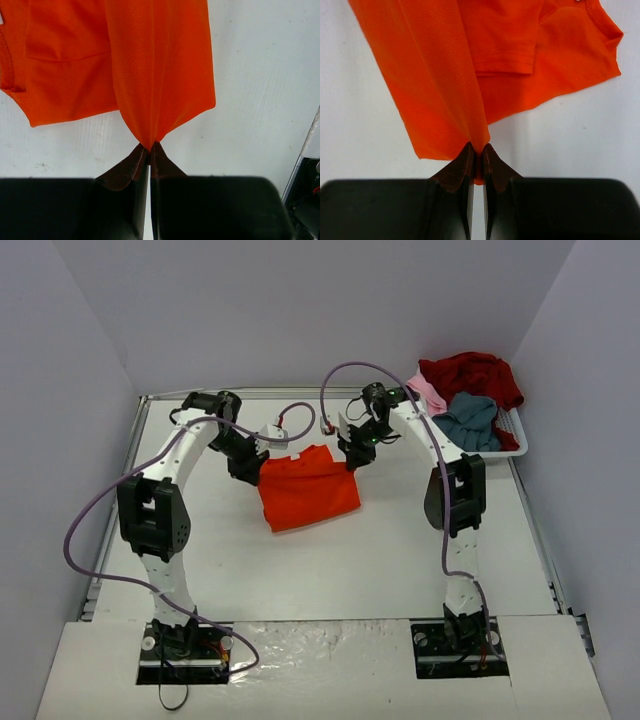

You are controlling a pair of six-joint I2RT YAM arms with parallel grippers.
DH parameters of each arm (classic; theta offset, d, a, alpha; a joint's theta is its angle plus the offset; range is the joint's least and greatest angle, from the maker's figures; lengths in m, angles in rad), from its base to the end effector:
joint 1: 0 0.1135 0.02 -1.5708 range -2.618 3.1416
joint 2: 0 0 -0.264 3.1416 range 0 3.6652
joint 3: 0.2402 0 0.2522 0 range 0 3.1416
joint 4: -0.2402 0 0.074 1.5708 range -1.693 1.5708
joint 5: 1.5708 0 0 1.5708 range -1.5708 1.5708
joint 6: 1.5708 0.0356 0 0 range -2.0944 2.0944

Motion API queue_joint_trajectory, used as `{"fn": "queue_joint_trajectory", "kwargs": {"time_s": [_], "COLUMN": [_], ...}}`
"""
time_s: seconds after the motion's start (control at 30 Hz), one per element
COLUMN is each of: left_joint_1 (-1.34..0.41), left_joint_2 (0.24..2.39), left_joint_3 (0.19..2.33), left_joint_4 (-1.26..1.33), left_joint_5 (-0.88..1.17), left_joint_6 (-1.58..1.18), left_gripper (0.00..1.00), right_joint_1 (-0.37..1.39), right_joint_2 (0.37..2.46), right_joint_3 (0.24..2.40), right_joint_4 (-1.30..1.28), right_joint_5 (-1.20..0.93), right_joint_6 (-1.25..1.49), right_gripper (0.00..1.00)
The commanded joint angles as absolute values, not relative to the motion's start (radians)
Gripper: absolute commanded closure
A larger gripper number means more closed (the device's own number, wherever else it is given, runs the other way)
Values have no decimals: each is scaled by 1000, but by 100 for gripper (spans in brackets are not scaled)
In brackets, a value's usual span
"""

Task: Fold and stack the t-shirts
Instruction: Fold the long partially folded tshirt into a neat square

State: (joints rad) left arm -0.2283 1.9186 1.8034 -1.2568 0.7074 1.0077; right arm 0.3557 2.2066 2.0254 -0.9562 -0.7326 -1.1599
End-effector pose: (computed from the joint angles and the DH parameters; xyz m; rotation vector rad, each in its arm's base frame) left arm 0.3651 -0.1086 0.2941 1.5758 2.0523 -0.7852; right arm 0.4330 0.1862 0.2496 -1.7928 1.6004 0.6390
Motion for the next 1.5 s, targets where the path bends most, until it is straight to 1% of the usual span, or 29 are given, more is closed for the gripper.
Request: {"fn": "queue_joint_trajectory", "kwargs": {"time_s": [0.0,0.13,0.27,0.43,0.53,0.73,1.0,1.17,1.4,1.43,1.47], "left_joint_1": [-207,-192,-180,-163,-153,-138,-138,-133,-130,-129,-129], "left_joint_2": [1946,1997,2040,2062,2054,2013,1973,1921,1927,1933,1936], "left_joint_3": [1862,1887,1899,1838,1790,1735,1700,1664,1629,1618,1614], "left_joint_4": [-1289,-1282,-1278,-1227,-1146,-1022,-971,-873,-828,-828,-830], "left_joint_5": [723,723,709,673,663,675,693,675,620,611,588], "left_joint_6": [1026,1031,1029,1008,976,907,853,786,778,781,793], "left_gripper": [98,98,98,98,98,98,98,98,98,98,98], "right_joint_1": [336,334,336,339,341,341,339,339,353,359,364], "right_joint_2": [2281,2377,2474,2506,2513,2499,2474,2462,2540,2572,2588], "right_joint_3": [2130,2274,2370,2378,2378,2381,2402,2410,2488,2503,2538], "right_joint_4": [-1002,-1000,-983,-936,-917,-861,-785,-730,-634,-621,-602], "right_joint_5": [-788,-810,-857,-905,-922,-949,-994,-988,-1023,-1026,-1026], "right_joint_6": [-1158,-1158,-1149,-1132,-1124,-1077,-1009,-974,-891,-879,-859], "right_gripper": [100,100,100,100,100,100,100,100,100,98,80]}}
